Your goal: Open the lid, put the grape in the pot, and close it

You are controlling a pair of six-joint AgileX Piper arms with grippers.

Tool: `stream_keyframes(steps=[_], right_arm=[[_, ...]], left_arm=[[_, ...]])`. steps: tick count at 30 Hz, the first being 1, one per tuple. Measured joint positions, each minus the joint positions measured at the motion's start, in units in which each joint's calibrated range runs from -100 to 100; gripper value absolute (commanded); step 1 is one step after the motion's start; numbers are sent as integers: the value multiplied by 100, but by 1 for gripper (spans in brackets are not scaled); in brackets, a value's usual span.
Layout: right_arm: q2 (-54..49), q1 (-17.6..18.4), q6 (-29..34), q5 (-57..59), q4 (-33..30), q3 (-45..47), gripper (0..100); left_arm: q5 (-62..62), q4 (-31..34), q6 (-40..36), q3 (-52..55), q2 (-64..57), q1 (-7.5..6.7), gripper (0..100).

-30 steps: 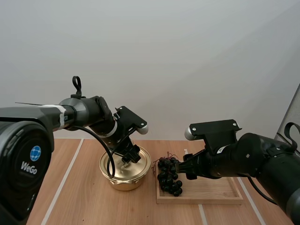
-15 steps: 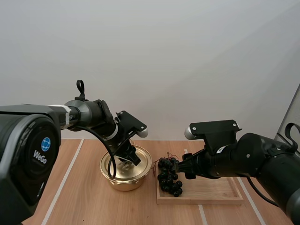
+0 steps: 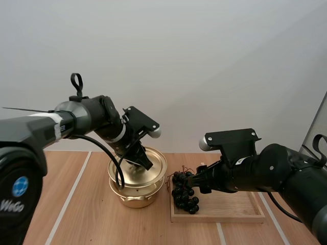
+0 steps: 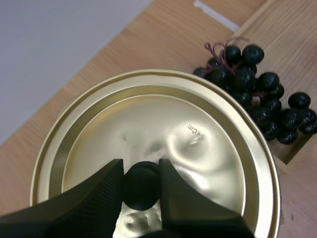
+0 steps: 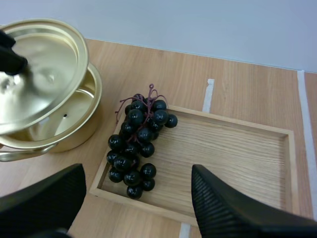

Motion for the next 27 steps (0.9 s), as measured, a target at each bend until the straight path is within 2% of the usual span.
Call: stream_keyframes(steps=[5, 12, 18, 27], right_arm=[[289, 0, -168, -126, 255, 0, 100], [1184, 50, -455, -1003, 576, 0, 100], [2227, 387, -600, -1441, 696, -315, 100], [3464, 476, -600, -1726, 848, -1023, 100]], left_arm=[[296, 313, -329, -648, -862, 0, 0], [747, 434, -721, -1505, -2062, 0, 0], [758, 432, -765, -1740, -2620, 0, 0], [1124, 453, -861, -1752, -3000, 0, 0]])
